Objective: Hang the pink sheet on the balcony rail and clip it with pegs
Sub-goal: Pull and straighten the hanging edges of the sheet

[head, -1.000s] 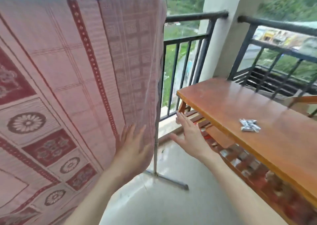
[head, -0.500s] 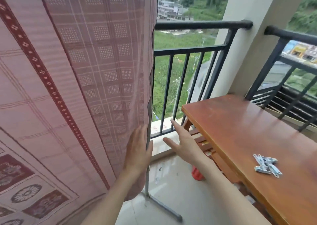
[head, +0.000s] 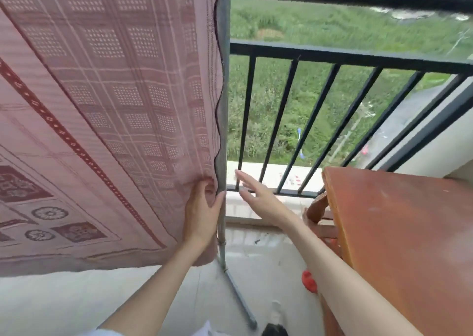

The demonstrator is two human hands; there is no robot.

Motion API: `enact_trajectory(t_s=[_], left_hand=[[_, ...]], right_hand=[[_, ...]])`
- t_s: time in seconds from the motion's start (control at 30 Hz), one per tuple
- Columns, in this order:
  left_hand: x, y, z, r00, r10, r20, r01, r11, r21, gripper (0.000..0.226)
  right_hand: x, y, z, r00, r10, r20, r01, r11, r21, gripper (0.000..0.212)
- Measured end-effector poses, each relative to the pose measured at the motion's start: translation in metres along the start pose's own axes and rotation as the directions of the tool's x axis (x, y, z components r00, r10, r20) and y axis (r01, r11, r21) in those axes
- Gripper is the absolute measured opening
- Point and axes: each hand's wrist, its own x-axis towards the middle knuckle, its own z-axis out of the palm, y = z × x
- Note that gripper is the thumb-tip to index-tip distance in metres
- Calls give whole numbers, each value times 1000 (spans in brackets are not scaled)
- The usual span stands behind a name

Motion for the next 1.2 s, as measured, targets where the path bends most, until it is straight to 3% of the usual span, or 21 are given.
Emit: enact_trajectory(t_s=[0.1, 0.27, 0.43, 0.53, 0.63, 0.7, 0.87, 1.1, 1.2], left_hand=[[2, 7, 10, 989, -76, -126, 72, 997, -38, 21], [0, 23, 16, 940, -164, -298, 169, 986, -9, 3], [-12, 28, 25, 893, -243, -379, 273, 962, 25, 10], [-23, 29, 33, 832, -305, -464, 338, 941, -14, 28], [-28, 32, 46, 782, -381, -492, 397, 915, -78, 18], [-26, 34, 52, 766, -425, -483, 400, 903, -159, 8], [-22, 42, 59, 729, -438, -526, 365, 899, -242, 9], [-22, 44, 59, 707, -451, -544, 339, 892, -298, 10], [-21, 46, 61, 701, -447, -556, 333, 894, -299, 9]], right_hand=[[31, -2, -13, 986, -91, 141, 78, 993, 93, 45], [60, -3, -30, 904, -170, 391, 72, 965, 252, 35], [75, -3, -33, 833, -210, 513, 84, 963, 258, 37], [87, 1, -30, 779, -211, 590, 72, 966, 250, 38], [95, 8, -29, 719, -191, 668, 10, 964, 265, 36], [99, 9, -26, 687, -192, 701, -28, 957, 290, 37], [100, 2, -19, 655, -190, 731, -45, 956, 289, 48], [105, 0, -17, 630, -202, 750, -19, 961, 275, 44], [106, -3, -20, 634, -233, 737, -15, 950, 312, 29]])
